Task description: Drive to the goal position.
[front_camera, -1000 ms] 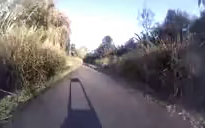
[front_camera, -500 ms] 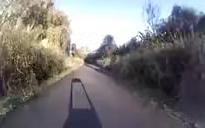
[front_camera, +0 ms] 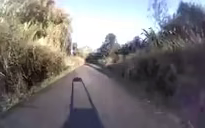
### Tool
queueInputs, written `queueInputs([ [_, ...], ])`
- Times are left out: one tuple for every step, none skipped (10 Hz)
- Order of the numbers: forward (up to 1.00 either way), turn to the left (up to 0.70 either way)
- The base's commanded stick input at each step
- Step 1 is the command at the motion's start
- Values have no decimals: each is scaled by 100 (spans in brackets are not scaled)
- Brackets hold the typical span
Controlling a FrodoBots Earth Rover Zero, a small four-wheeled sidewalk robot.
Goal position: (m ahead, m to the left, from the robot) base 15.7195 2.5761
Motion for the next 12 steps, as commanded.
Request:
queueInputs([
  [100, 0],
  [100, 0],
  [100, 0],
  [100, 0],
  [100, 0],
  [100, 0],
  [100, 0],
  [100, 0],
  [100, 0],
  [100, 0],
  [100, 0],
  [100, 0],
])
